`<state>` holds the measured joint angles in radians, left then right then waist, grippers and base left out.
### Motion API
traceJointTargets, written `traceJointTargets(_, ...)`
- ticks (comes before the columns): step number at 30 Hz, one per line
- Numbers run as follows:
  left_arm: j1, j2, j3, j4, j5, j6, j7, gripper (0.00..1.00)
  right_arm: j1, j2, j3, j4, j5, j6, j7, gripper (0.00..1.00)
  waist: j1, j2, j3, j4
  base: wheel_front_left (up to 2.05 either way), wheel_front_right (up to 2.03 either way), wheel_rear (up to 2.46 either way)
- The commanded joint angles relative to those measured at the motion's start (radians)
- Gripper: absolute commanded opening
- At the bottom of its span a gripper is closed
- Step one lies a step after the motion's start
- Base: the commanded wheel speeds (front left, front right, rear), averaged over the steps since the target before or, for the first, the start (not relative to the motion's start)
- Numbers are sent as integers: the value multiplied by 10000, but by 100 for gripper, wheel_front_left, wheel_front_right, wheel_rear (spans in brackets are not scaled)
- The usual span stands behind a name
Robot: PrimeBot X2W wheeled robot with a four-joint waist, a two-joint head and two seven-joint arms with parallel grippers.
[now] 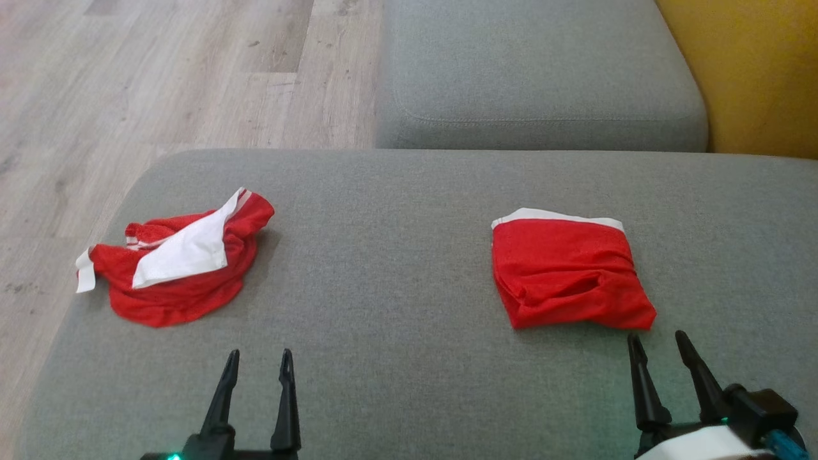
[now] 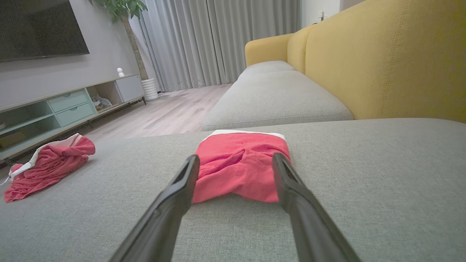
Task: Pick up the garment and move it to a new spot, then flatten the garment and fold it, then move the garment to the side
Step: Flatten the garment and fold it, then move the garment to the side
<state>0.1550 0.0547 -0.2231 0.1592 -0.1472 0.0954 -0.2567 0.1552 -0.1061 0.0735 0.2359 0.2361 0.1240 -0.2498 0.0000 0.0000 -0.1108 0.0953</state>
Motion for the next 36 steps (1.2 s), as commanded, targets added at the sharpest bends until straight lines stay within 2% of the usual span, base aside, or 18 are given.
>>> traceJointTargets(1,-446,-45,292,-215,151,-63,-51,100,-345,-46,114,-299,-61,67,-120,100,0,0,40,-4,0,0,0)
traceJointTargets(12,-818,-45,213,-130,158,-138,-51,100,-830,49,84,169,-73,67,-120,100,0,0,633,-300,0,0,0)
traceJointTargets(19,-1398,-45,-115,-337,234,-460,-51,100,-2381,-253,-152,1265,438,67,-120,100,0,0,1866,-266,0,0,0)
traceJointTargets(22,-1967,-45,-225,-456,284,-560,-51,100,-3572,-630,-237,2119,752,67,28,100,0,0,2599,-148,0,0,0)
traceJointTargets(27,-2729,-45,-429,-498,265,-646,-51,100,-5399,-1348,104,3471,1694,67,1204,100,0,0,3439,30,0,0,0)
traceJointTargets(31,-3047,-45,-680,-439,160,-620,-51,100,-6220,-1798,527,4584,2409,67,1999,100,0,0,3721,213,0,0,0)
traceJointTargets(32,-3087,-45,-736,-414,120,-607,-51,100,-6310,-1827,693,4778,2668,67,2198,93,0,0,3740,258,0,0,0)
traceJointTargets(33,-3115,-45,-782,-395,79,-589,-51,100,-6361,-1837,876,4894,2975,67,2396,45,0,0,3750,297,0,0,0)
traceJointTargets(34,-3127,-45,-803,-383,43,-564,-51,100,-6393,-1853,1077,4918,3280,67,2535,11,0,0,3752,319,0,0,0)
traceJointTargets(35,-3127,-45,-799,-377,17,-533,-51,100,-6405,-1897,1278,4882,3555,67,2605,0,0,0,3748,326,0,0,0)
traceJointTargets(36,-3121,-45,-782,-377,-1,-504,-51,100,-6412,-1978,1452,4825,3771,67,2600,0,0,0,3749,318,0,0,0)
